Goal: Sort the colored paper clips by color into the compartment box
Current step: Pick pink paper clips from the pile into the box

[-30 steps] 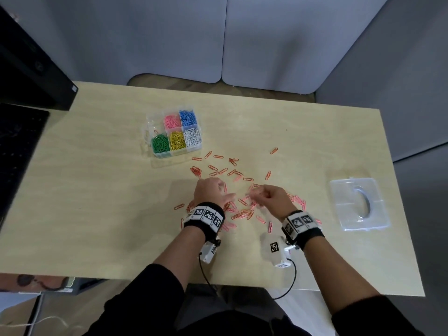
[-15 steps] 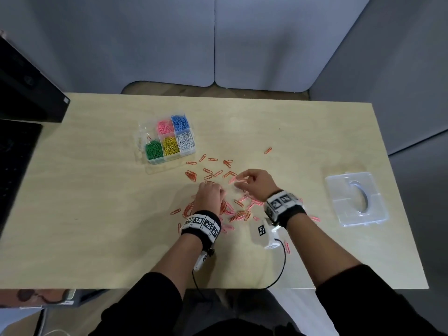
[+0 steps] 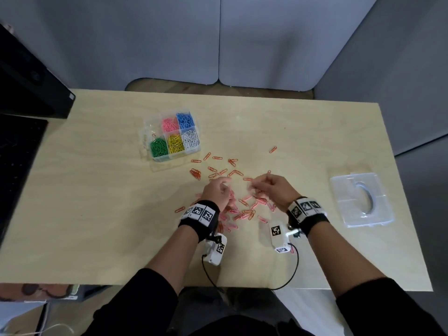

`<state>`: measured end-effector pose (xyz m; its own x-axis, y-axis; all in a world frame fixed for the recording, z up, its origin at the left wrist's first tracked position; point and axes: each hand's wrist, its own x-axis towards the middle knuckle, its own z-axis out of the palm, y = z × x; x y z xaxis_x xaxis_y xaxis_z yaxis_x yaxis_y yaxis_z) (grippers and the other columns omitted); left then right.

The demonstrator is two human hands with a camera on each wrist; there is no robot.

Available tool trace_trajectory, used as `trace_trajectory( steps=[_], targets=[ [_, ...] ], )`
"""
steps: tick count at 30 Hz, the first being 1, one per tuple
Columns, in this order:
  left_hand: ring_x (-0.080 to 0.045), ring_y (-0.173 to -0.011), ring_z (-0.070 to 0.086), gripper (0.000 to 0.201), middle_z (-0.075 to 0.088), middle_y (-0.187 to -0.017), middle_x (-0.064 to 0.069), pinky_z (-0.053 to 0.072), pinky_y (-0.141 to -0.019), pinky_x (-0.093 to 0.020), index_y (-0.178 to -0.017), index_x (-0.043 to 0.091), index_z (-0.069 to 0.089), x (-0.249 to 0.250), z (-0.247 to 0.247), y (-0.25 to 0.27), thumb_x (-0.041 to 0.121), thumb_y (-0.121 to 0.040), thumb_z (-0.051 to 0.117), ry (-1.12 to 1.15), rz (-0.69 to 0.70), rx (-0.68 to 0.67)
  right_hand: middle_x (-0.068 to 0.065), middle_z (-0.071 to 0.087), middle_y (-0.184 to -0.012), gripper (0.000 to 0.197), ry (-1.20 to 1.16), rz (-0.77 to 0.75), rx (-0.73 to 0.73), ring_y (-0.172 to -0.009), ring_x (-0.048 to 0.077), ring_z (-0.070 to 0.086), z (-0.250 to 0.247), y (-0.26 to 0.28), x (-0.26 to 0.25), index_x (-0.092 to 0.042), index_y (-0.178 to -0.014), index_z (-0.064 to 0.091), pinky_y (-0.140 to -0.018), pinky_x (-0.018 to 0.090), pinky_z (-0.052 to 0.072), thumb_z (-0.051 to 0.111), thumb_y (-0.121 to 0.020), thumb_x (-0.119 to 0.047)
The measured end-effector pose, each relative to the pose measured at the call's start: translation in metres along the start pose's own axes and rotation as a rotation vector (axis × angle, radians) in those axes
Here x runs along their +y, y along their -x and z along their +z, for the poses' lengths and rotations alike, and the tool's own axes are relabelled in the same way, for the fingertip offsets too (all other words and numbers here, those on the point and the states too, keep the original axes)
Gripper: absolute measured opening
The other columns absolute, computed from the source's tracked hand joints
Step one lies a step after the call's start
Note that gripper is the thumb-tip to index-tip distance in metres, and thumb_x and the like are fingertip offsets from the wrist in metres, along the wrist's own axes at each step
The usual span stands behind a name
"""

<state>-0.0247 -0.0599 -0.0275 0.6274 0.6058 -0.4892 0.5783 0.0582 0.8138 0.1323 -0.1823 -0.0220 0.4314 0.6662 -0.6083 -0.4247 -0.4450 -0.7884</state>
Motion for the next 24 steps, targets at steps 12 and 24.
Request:
trace_trajectory(
  steps=[12, 24],
  targets=[
    [-0.015, -0.063, 0.057, 0.016, 0.061, -0.072, 0.003, 0.044, -0.057, -0.024, -0.084, 0.011, 0.063, 0.007, 0.043, -0.003, 0.025, -0.087, 0.054, -0.195, -0.059, 0.084, -0.002, 0.071, -0.068, 0.037, 0.524, 0.089, 0.350, -0.059, 0.008, 0.062, 0.006, 0.004, 0.002, -0.007, -0.072, 0.074, -0.053, 0.018, 0.047, 0.084, -0.073, -0.043],
    [-0.019, -0.083, 0.065, 0.008, 0.068, -0.094, -0.002, 0.056, -0.077, -0.034, -0.093, 0.015, 0.069, 0.006, 0.044, -0.002, 0.021, -0.092, 0.064, -0.572, 0.131, 0.011, 0.010, 0.074, -0.079, 0.017, 0.430, 0.014, 0.186, -0.071, 0.019, 0.070, 0.004, -0.003, 0.005, -0.005, -0.084, 0.071, -0.071, 0.029, 0.059, 0.077, -0.083, -0.021]
  ],
)
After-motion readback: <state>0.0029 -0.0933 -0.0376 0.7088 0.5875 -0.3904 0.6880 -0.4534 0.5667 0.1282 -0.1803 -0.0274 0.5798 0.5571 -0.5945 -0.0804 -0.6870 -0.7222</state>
